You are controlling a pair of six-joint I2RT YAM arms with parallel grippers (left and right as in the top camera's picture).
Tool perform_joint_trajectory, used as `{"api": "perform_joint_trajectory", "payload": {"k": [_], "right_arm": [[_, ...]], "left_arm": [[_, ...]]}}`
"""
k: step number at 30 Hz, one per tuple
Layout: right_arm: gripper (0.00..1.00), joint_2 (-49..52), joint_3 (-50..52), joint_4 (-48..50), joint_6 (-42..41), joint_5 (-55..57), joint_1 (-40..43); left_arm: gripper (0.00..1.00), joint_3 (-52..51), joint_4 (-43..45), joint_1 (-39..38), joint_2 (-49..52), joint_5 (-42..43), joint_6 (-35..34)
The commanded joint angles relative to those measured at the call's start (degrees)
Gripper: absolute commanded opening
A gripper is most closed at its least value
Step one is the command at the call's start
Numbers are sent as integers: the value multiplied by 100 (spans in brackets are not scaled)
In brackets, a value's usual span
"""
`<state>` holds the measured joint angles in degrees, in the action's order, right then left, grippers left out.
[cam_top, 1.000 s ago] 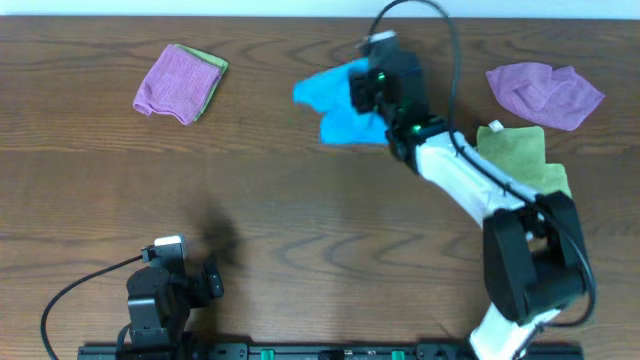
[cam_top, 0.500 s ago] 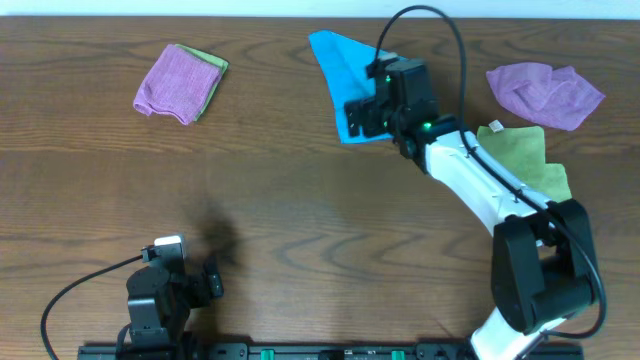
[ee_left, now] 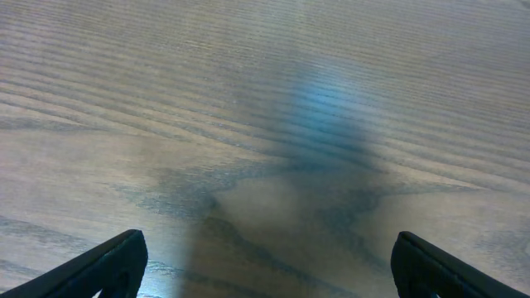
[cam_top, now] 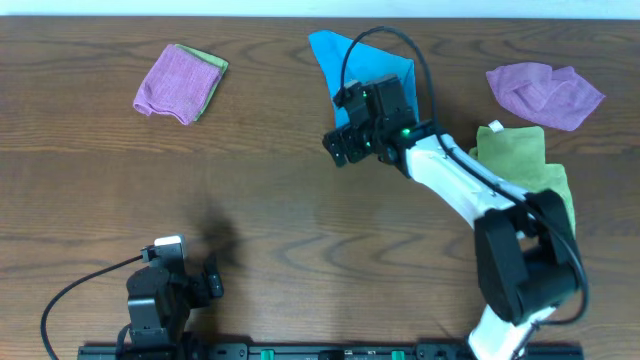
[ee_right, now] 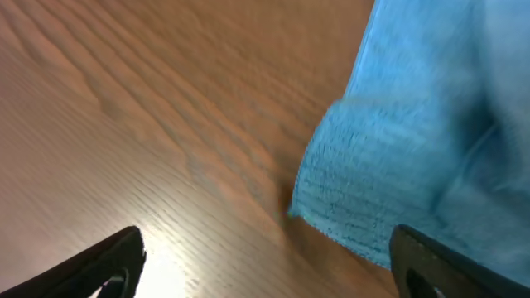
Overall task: Fold the cloth
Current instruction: 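Lift the blue cloth with the right gripper and drag it left to center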
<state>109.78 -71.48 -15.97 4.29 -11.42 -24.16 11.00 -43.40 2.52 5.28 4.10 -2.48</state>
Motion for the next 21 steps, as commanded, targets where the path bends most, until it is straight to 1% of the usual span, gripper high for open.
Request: {"api": "perform_joint_trajectory", "payload": {"k": [1, 3, 6, 21], "right_arm": [[94, 323, -9, 50, 313, 94, 9], [94, 431, -9, 144, 315, 151, 9], [91, 553, -9, 317, 319, 306, 20], [82, 942, -9, 793, 354, 417, 24]], "left_arm": [[95, -120, -94, -2, -31, -22, 122], [95, -120, -94, -2, -31, -22, 122], [95, -120, -94, -2, -31, -22, 122], [95, -120, -94, -2, -31, -22, 122]]}}
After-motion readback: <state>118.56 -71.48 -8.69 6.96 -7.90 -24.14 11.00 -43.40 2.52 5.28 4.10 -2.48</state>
